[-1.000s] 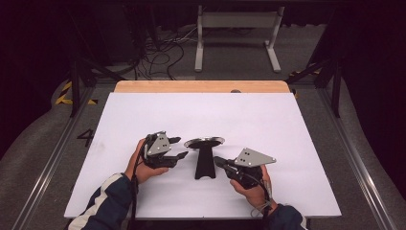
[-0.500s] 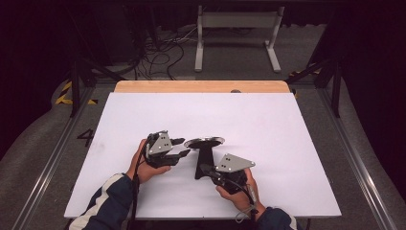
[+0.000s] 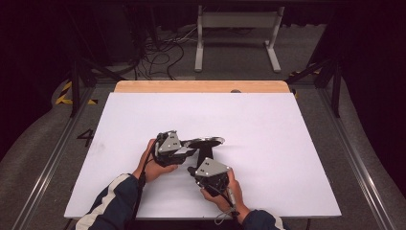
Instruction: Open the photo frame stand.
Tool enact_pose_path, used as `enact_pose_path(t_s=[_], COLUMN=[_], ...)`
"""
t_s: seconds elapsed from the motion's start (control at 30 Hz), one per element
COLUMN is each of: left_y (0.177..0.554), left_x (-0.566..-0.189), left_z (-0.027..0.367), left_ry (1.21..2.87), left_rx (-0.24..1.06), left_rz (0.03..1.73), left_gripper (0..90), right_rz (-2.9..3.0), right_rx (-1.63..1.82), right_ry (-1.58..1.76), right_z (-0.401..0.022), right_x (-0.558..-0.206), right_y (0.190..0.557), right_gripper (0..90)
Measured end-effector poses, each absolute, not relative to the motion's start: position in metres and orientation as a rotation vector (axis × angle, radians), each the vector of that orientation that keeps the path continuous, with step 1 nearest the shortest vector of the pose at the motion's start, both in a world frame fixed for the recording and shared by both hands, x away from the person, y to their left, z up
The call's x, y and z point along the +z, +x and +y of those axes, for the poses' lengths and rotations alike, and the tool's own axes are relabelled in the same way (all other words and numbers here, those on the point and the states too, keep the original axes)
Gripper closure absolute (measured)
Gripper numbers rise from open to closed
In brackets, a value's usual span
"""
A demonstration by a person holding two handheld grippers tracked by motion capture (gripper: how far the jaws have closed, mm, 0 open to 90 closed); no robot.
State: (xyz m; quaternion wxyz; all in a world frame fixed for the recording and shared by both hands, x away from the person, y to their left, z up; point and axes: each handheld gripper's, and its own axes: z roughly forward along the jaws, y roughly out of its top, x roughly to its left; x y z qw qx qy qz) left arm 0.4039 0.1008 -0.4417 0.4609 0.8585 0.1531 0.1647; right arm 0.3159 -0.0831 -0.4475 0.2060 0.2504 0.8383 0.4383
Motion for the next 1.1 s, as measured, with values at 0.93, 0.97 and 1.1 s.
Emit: enact_pose_path(t_s=[0.93,0.97,1.1], left_y=[0.396,0.396,0.396], left_x=[-0.432,-0.433,-0.434], left_z=[0.105,0.104,0.101], left_ry=[2.130,2.126,2.130], left_rx=[0.499,0.498,0.503], left_rz=[0.340,0.342,0.337], left_gripper=[70.7,70.9,73.5], right_rz=[2.355,2.359,2.362], right_rx=[1.059,1.049,1.062], right_ry=[0.727,0.717,0.726], right_z=[-0.079,-0.079,-0.078], right_x=[-0.454,-0.454,-0.456], right_y=[0.311,0.311,0.312], right_gripper=[90.0,90.0,90.0])
